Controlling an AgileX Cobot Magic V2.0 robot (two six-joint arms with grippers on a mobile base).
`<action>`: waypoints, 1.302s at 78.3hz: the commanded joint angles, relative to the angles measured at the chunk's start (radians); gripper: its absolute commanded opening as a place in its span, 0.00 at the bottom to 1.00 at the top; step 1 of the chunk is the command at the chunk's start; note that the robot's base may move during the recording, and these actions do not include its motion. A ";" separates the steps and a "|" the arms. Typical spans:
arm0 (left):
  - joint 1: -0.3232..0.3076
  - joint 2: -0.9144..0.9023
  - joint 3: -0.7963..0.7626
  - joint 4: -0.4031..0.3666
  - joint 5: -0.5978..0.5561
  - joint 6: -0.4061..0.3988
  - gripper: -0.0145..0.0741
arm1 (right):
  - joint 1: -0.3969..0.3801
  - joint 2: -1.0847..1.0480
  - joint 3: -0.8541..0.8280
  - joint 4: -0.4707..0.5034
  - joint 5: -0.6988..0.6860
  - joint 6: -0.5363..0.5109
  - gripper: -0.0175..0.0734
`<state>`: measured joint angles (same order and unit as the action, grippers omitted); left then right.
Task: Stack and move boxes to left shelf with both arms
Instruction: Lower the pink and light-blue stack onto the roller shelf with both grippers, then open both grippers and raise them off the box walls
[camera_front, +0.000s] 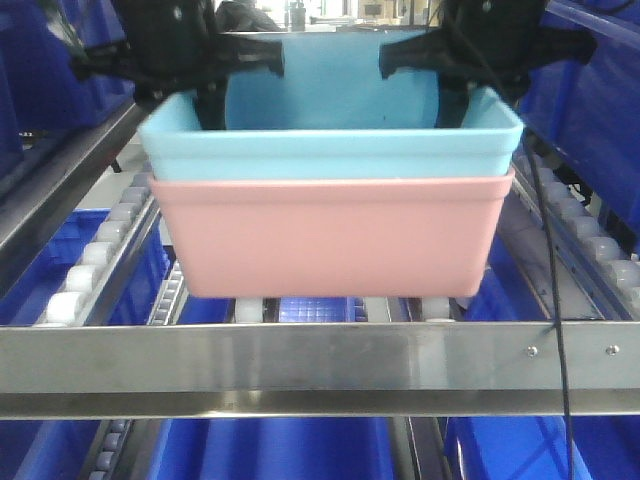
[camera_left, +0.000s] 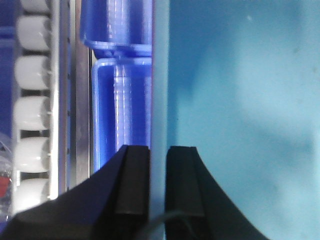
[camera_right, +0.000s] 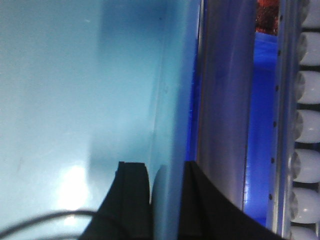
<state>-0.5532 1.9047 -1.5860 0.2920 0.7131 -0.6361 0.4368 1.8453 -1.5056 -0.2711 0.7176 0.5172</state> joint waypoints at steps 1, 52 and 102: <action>-0.005 -0.051 -0.046 0.004 -0.113 0.004 0.16 | 0.006 -0.059 -0.047 0.008 -0.114 -0.027 0.25; -0.005 -0.091 -0.189 -0.010 0.099 0.005 0.33 | 0.015 -0.139 -0.081 0.015 -0.036 -0.027 0.68; -0.018 -0.171 -0.182 -0.034 0.159 0.096 0.17 | 0.035 -0.234 -0.079 0.013 -0.022 -0.036 0.25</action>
<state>-0.5556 1.8350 -1.7565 0.2546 0.9061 -0.5506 0.4629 1.7028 -1.5654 -0.2418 0.7359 0.4985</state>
